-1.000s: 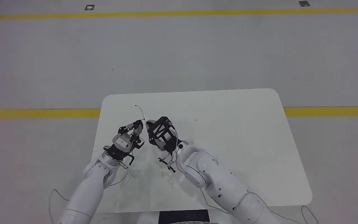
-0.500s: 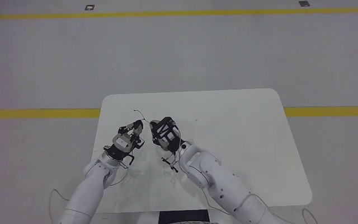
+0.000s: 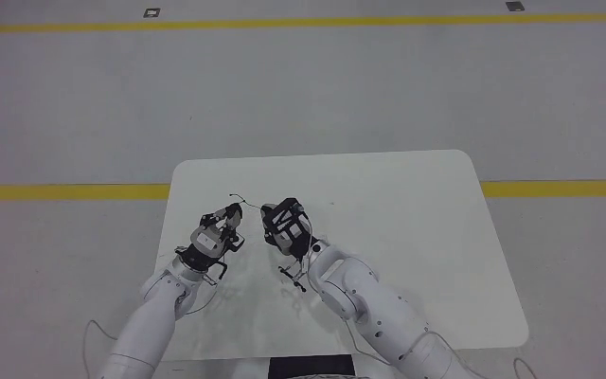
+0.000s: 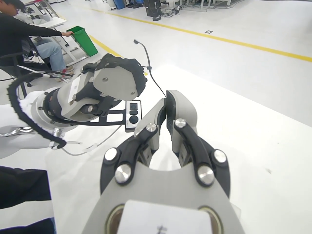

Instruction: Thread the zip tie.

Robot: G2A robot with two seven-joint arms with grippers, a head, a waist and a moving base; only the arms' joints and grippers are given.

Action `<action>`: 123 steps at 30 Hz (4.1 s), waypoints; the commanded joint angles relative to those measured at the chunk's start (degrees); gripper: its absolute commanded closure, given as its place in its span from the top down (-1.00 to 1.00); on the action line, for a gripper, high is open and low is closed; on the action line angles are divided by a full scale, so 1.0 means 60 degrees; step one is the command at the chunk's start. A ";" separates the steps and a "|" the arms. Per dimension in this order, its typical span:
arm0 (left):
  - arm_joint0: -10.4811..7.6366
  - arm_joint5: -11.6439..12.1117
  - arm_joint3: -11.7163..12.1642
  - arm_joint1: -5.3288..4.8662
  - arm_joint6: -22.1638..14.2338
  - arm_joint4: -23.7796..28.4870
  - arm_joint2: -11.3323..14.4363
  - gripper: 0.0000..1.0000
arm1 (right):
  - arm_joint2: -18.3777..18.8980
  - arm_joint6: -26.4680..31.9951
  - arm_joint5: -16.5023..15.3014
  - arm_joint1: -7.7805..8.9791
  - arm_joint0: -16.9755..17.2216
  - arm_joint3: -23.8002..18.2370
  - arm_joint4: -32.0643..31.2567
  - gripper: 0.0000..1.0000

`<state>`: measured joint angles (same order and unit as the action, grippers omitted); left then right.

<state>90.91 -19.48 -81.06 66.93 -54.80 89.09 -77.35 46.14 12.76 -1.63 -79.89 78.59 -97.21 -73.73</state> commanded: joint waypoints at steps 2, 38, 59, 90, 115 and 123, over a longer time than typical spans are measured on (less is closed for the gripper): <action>0.0000 0.0000 0.0000 0.0000 0.0000 0.0000 0.0000 -1.00 | 0.0034 0.0035 0.0010 0.0000 0.0034 -0.0007 -0.0012 -1.00; 0.0000 0.0000 0.0000 0.0000 0.0000 0.0000 0.0000 -1.00 | 0.0530 0.0548 0.0368 0.0051 0.0584 -0.0446 -0.0458 -1.00; 0.0000 0.0000 0.0000 0.0000 0.0000 0.0000 0.0000 -1.00 | 0.1144 0.0631 0.0644 0.0127 0.0912 -0.0804 -0.0594 1.00; -0.0074 0.0000 -0.0292 -0.0253 -0.0767 -0.0058 0.0463 -1.00 | 0.3645 0.0085 -0.0061 0.0443 0.2058 -0.1915 0.1802 1.00; -0.0281 0.0000 -0.0781 -0.0796 -0.1177 0.0145 0.0861 -1.00 | 0.4388 -0.0171 -0.0884 0.0567 0.2551 -0.2360 0.2902 1.00; -0.0281 0.0000 -0.0781 -0.0796 -0.1177 0.0145 0.0861 -1.00 | 0.4388 -0.0171 -0.0884 0.0567 0.2551 -0.2360 0.2902 1.00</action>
<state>89.23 -19.48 -85.75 62.16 -61.87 89.95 -72.18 72.47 11.74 -6.93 -76.49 93.90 -111.37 -56.32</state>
